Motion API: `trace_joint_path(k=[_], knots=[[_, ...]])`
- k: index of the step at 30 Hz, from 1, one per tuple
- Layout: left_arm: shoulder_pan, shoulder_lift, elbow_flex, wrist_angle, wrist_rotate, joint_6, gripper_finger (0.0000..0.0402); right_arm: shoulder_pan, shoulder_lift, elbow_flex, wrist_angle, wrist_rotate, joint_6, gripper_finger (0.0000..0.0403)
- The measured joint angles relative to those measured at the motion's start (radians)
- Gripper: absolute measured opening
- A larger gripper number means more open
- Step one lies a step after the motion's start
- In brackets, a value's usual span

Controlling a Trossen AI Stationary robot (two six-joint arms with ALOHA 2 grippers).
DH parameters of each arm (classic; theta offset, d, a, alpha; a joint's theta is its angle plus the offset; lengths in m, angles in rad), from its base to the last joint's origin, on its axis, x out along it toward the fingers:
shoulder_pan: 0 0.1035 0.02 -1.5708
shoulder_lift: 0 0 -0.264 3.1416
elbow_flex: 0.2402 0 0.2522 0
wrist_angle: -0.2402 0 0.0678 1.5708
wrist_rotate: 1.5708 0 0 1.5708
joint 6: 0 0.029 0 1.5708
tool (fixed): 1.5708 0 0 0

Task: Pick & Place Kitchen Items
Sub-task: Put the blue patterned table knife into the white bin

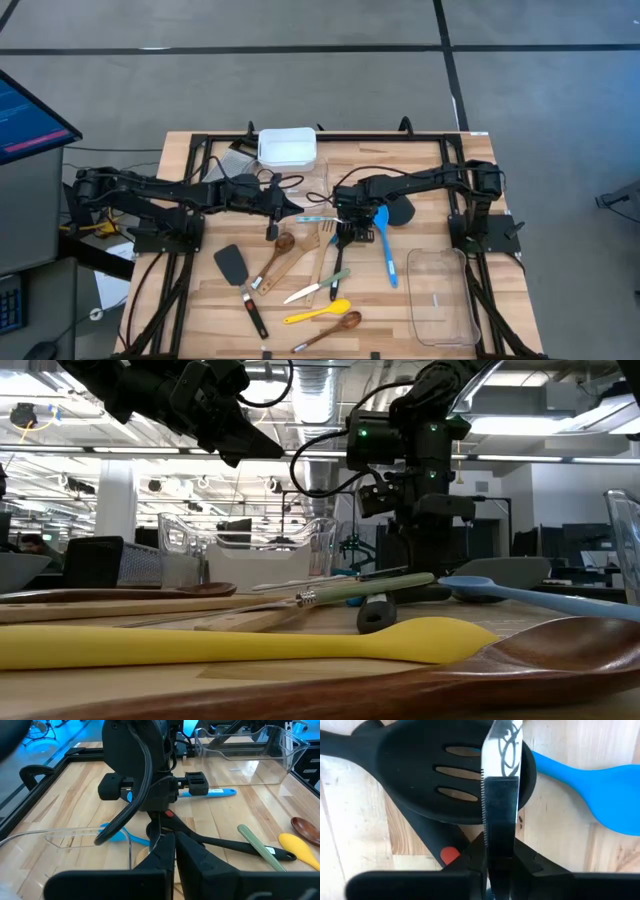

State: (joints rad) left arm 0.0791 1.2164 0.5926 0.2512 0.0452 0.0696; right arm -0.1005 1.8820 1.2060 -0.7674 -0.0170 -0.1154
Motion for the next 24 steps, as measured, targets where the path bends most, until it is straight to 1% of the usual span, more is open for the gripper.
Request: trace_joint_path(k=[4, 9, 13, 17, 22, 24], knots=[[0.0, 0.0, 0.0, 0.0, 0.0, 0.0, 0.0002, 0.0, -0.007, 0.0, -0.013, 0.007, 0.0, 0.0032], [0.0, 0.0, 0.0, 0.0, 0.0, 0.0, 0.0002, 0.001, -0.008, 0.029, -0.034, 0.027, 0.001, 0.0046], [0.0, 0.0, 0.0, 0.0, 0.0, 0.0, 0.0002, 0.001, -0.008, 0.061, -0.081, 0.026, -0.007, 0.0031], [0.0, 0.0, 0.0, 0.0, 0.0, 0.0, 0.0002, 0.001, -0.008, 0.097, -0.14, 0.026, -0.018, 0.0031], [0.0, 0.0, 0.0, 0.0, 0.0, 0.0, 0.0002, 0.002, -0.008, 0.126, -0.17, 0.026, -0.018, 0.004], [0.0, 0.0, 0.0, 0.0, 0.0, -0.003, 0.0002, 0.003, -0.008, 0.133, -0.178, 0.026, -0.019, 0.0037]])
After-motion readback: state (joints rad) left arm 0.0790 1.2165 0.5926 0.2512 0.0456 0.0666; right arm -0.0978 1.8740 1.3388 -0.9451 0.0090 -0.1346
